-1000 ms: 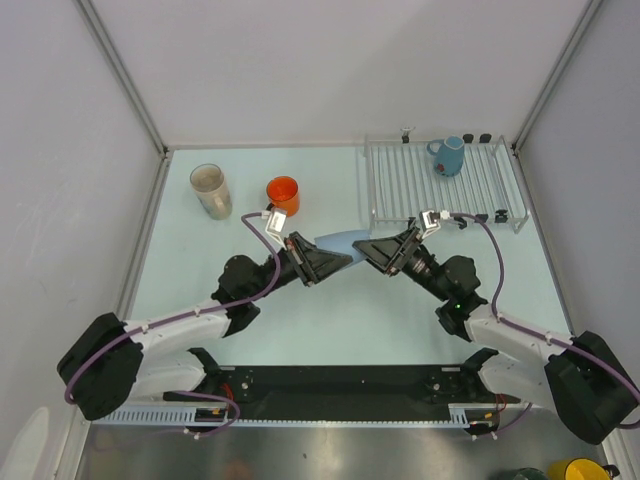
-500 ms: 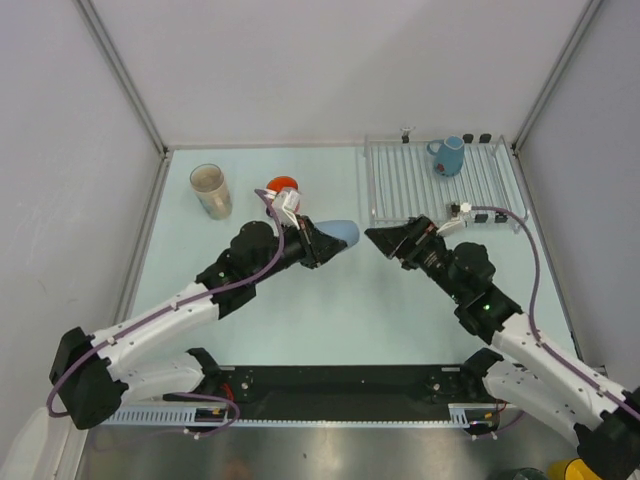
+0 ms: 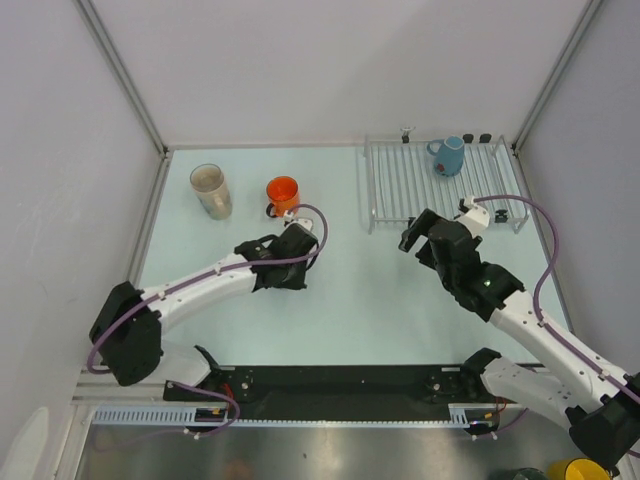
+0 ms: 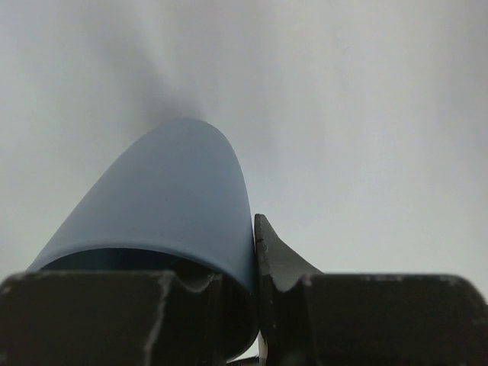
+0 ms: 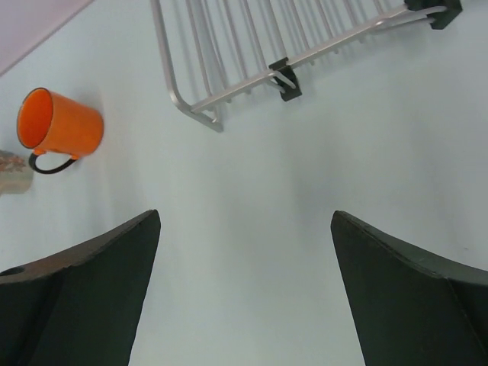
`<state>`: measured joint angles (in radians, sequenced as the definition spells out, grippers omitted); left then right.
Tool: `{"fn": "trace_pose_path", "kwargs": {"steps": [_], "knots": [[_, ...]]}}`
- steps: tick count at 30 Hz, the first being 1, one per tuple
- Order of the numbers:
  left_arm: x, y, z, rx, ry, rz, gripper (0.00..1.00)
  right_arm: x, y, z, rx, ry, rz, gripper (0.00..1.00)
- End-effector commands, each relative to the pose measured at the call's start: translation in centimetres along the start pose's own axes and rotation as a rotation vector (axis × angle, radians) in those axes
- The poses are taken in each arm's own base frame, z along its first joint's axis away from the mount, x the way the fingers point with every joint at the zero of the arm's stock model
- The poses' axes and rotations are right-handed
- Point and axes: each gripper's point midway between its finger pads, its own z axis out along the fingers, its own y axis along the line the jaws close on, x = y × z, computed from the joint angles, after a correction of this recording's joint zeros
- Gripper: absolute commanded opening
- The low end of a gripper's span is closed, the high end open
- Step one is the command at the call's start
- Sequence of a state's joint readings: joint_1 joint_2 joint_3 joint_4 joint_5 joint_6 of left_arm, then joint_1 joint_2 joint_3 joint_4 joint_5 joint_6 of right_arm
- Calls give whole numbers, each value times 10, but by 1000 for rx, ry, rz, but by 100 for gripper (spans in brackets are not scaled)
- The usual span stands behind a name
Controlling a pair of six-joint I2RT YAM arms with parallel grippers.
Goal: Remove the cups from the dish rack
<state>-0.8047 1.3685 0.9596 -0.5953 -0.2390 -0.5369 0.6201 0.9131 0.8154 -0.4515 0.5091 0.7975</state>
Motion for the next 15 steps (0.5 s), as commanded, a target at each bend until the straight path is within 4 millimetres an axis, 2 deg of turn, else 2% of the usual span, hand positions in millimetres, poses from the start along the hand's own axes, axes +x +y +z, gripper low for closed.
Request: {"fn": "trace_pose_path", "kwargs": {"steps": [1, 7, 11, 15], "knots": [[8, 20, -2, -113, 81, 69, 1, -7, -16, -1, 72, -38, -29, 100], [20, 15, 13, -119, 157, 81, 0, 1, -16, 3, 68, -19, -41, 100], [32, 0, 20, -53, 242, 89, 0, 4, -15, 5, 69, -4, -57, 100], [38, -6, 21, -29, 291, 93, 0, 8, -16, 9, 75, 8, -63, 100]]}}
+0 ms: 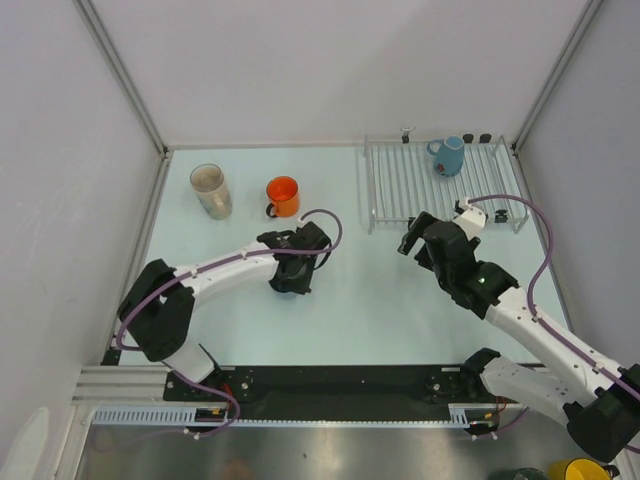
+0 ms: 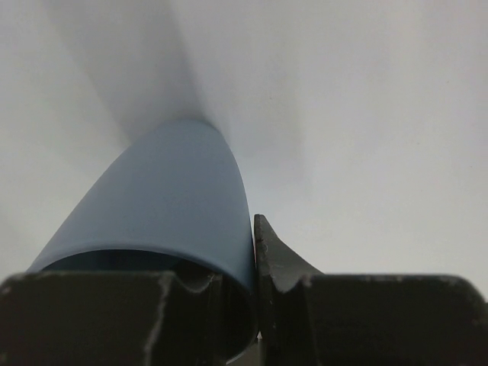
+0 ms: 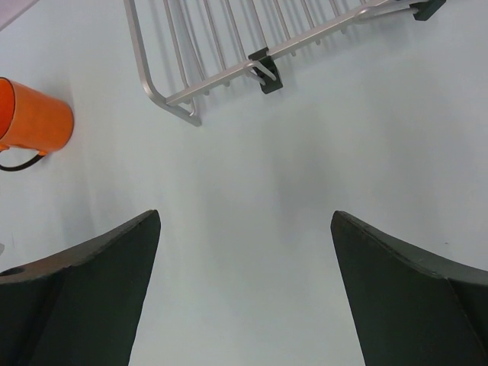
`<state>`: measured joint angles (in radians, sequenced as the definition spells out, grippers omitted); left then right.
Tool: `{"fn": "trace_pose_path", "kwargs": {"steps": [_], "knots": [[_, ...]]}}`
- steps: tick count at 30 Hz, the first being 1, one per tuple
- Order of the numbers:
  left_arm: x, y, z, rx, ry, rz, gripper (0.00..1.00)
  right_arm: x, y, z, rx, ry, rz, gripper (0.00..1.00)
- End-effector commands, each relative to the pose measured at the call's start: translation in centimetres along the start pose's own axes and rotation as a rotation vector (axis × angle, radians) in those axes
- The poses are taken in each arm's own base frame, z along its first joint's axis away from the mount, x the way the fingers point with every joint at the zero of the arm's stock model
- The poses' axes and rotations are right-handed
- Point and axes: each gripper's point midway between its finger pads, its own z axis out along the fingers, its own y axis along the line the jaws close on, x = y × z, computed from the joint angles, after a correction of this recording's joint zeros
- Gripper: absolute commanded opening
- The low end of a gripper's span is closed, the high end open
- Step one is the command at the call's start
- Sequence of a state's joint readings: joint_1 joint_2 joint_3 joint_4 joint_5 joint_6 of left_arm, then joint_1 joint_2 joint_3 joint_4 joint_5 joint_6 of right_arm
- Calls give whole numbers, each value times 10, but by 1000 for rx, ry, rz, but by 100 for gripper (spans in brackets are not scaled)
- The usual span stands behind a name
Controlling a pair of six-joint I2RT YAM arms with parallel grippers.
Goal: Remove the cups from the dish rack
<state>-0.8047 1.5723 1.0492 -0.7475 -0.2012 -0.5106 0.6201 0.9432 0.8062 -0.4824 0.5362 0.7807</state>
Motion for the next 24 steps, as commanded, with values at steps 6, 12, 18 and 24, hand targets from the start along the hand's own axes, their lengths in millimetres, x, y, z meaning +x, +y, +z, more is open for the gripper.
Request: {"fn": "trace_pose_path", "kwargs": {"steps": [6, 12, 18, 24], "knots": [[2, -25, 3, 97, 100, 40, 0, 5, 0, 8, 11, 5, -10, 100], [-13, -28, -4, 97, 56, 29, 23, 6, 1, 12, 11, 8, -28, 100], [-39, -23, -27, 75, -35, 18, 39, 5, 5, 15, 2, 11, -27, 100], [-67, -15, -61, 53, -156, -4, 57, -1, 13, 15, -15, 6, -24, 100]]}}
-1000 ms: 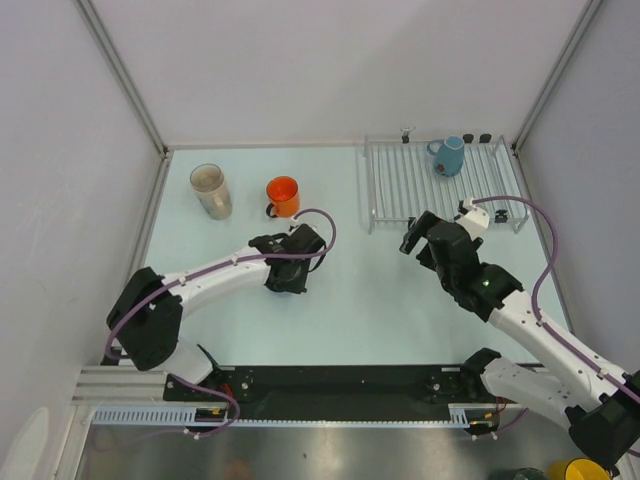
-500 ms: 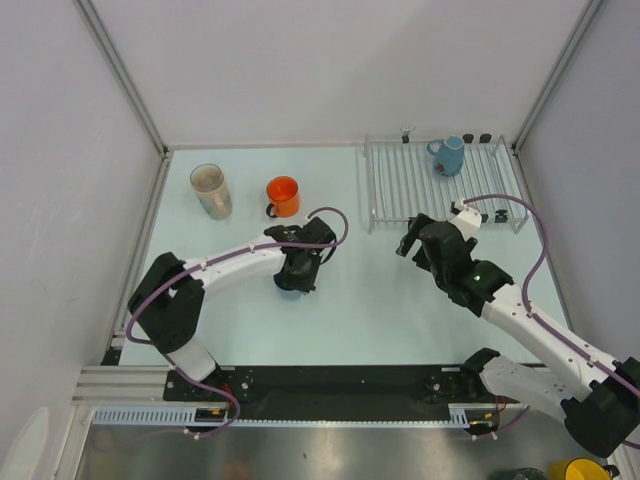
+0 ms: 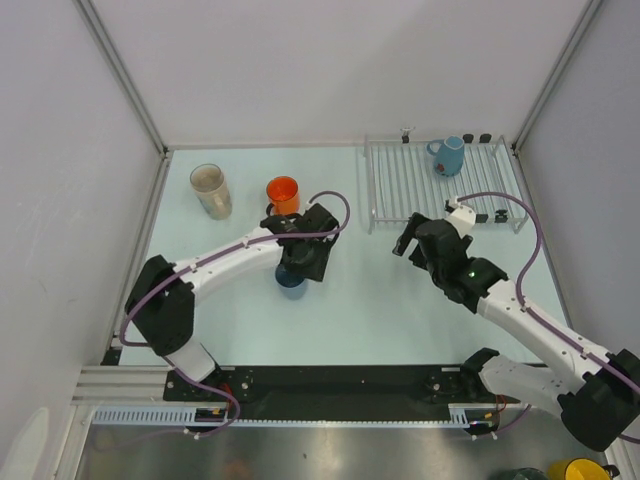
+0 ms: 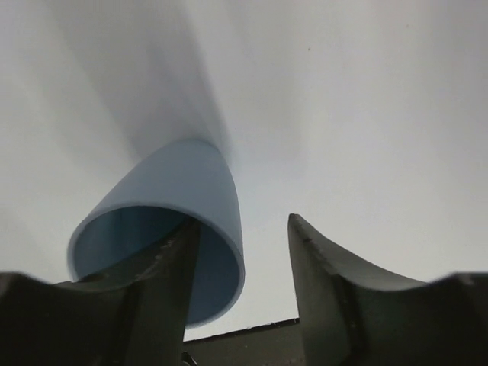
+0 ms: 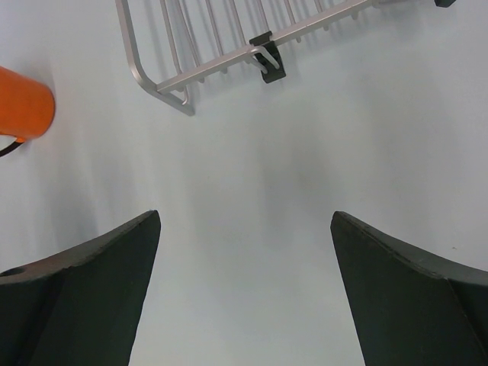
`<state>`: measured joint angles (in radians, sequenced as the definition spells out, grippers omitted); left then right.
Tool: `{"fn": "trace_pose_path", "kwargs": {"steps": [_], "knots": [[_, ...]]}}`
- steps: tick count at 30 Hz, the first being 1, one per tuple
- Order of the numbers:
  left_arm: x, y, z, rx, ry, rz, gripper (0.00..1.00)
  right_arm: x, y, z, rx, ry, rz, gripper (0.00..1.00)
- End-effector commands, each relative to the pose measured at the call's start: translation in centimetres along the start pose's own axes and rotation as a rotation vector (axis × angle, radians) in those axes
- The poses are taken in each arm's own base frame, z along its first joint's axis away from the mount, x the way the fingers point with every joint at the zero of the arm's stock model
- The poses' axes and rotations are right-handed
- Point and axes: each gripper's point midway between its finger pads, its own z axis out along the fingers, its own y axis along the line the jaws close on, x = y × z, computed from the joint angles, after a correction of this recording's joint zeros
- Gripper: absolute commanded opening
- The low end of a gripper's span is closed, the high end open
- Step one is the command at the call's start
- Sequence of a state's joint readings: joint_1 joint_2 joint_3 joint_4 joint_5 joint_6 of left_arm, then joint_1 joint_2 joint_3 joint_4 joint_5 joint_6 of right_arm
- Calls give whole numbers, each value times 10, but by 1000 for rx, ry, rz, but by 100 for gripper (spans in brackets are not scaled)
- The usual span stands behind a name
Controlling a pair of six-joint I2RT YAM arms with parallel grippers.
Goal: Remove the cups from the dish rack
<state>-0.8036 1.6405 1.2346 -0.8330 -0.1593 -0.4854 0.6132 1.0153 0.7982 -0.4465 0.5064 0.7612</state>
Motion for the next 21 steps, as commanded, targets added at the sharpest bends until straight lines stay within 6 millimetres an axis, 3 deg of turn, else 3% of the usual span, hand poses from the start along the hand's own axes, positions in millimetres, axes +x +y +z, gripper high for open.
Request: {"fn": "trace_pose_path", "kwargs": {"steps": [1, 3, 7, 11, 12, 14, 15, 16, 18, 19, 20, 21], "knots": [[-37, 6, -46, -6, -163, -20, 59, -20, 12, -2, -26, -51, 11, 100], [-48, 13, -60, -32, -216, -30, 68, -29, 15, -4, -30, -69, 5, 100], [-79, 12, -109, 16, -374, -62, 77, -54, 15, -2, -33, -76, 51, 100], [-97, 1, -149, 148, -540, -94, 79, -91, 14, 7, -45, -120, 115, 100], [-94, 1, -147, 158, -547, -98, 80, -110, 18, 6, -48, -152, 125, 100], [-99, -2, -163, 217, -622, -120, 80, -123, 8, 24, 13, -124, 149, 100], [-95, -4, -159, 236, -625, -116, 80, -126, 3, 29, 38, -103, 173, 100], [-93, -3, -161, 245, -636, -122, 80, -144, 10, 28, 31, -128, 192, 100], [-86, 0, -159, 249, -643, -133, 80, -147, 7, 51, 79, -119, 184, 100], [-83, 2, -157, 249, -638, -142, 80, -165, 7, 54, 107, -164, 190, 100], [-81, 2, -156, 250, -636, -147, 80, -169, 6, 61, 127, -171, 185, 100], [-78, 4, -154, 249, -637, -153, 80, -170, 3, 79, 162, -165, 173, 100]]}}
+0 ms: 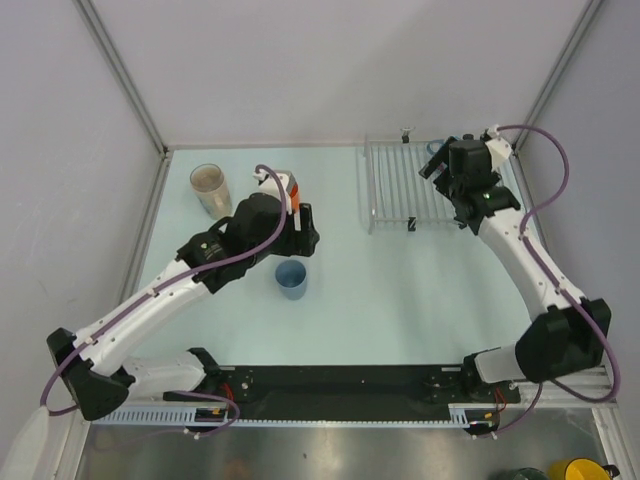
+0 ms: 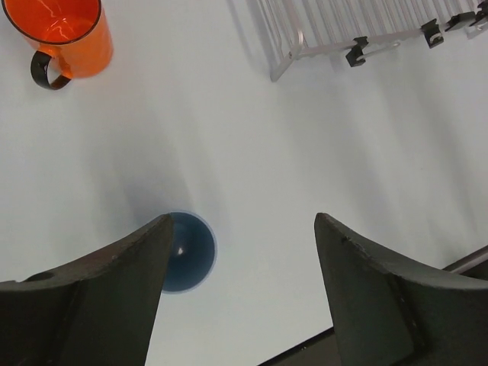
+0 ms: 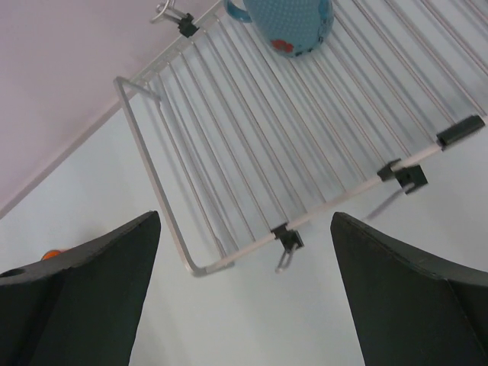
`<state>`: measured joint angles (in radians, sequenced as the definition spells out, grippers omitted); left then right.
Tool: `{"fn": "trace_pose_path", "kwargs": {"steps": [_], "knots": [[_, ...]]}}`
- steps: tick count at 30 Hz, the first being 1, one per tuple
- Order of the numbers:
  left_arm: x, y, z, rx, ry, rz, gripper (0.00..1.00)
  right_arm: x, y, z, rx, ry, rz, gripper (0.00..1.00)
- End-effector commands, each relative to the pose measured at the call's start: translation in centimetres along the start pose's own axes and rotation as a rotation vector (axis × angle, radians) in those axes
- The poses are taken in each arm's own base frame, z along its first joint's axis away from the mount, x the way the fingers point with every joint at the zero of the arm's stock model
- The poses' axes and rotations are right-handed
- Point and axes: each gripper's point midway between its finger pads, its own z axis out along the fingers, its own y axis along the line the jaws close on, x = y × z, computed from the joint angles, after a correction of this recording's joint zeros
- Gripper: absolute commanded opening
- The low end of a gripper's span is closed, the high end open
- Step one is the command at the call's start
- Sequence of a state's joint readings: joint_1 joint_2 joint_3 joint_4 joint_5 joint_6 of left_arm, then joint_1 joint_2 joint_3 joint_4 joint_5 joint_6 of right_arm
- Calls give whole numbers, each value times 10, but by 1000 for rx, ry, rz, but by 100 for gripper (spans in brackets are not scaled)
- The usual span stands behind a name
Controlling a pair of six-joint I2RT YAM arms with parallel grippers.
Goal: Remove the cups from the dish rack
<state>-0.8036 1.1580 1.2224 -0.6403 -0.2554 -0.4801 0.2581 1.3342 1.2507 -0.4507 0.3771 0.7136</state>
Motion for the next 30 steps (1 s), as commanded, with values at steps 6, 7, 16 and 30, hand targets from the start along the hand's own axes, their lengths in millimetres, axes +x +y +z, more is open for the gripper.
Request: {"fn": "trace_pose_path", "kwargs": {"steps": [6, 7, 16, 30], "knots": [[24, 4, 6, 28, 8, -49, 80, -52, 24, 90, 162, -127, -103, 100], [25, 4, 3, 36, 1, -55, 80, -55, 26, 98, 168, -141, -121, 100], [39, 16, 7, 5, -6, -61, 80, -75, 10, 163, 314, -230, -284, 100], [53, 24, 24, -36, 21, -35, 80, -91, 6, 211, 245, -222, -223, 100]]}}
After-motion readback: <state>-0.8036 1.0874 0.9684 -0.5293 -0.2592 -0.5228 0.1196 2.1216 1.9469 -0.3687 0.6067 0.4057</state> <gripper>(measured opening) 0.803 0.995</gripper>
